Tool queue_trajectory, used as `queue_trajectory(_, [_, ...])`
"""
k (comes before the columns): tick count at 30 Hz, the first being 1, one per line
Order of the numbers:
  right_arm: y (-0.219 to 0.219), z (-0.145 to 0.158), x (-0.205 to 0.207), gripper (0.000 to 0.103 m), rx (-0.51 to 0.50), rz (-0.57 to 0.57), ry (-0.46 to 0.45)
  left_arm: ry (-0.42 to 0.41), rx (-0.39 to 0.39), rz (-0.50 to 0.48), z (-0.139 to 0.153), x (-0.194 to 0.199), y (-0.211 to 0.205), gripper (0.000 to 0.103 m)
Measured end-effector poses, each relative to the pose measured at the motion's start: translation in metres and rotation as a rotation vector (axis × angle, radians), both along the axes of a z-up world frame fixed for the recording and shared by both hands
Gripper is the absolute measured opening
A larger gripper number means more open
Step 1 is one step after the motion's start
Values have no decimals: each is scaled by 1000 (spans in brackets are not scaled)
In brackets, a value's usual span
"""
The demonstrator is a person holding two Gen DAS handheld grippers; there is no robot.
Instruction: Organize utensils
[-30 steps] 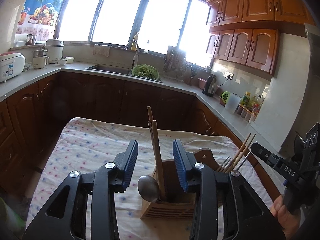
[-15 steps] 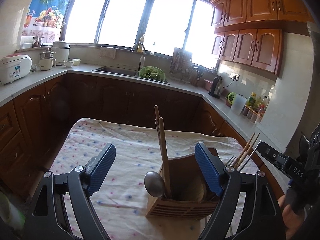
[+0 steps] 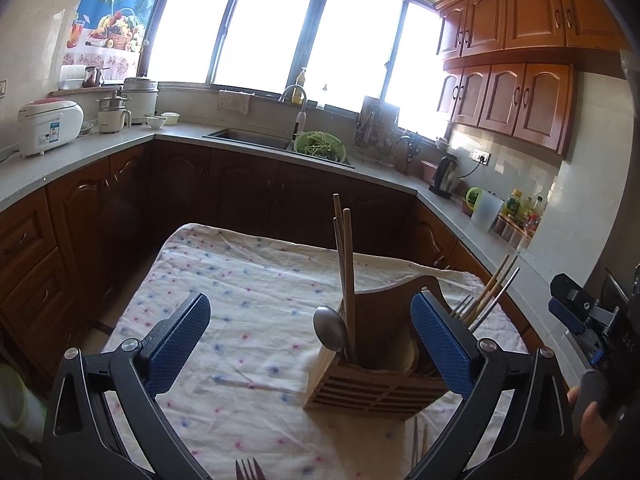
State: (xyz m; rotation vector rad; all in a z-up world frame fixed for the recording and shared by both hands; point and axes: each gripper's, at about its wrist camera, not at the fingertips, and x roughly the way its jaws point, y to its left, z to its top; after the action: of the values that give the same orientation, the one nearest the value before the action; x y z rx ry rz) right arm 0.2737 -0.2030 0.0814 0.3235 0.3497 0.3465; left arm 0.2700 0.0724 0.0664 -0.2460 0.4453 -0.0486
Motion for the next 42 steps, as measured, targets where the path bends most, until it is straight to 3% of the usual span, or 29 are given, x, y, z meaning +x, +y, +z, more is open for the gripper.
queue_trajectory(18, [-20,-2,-80,103,39,23,-10,23,-41,37,-12,-94,-1,103])
queue_trajectory(30, [-25,-28,-143,103,16,46,-8,11,-32,33,-19,-160,-7,103])
queue_trajectory(36, [-22,-47,-163,103,-9,69,19,4,64,26,-27,-186,-25,103])
queue_trajectory(42, [-21,-51,-180,103,-33,92,18,-38,97,26,-24,-208,-29,103])
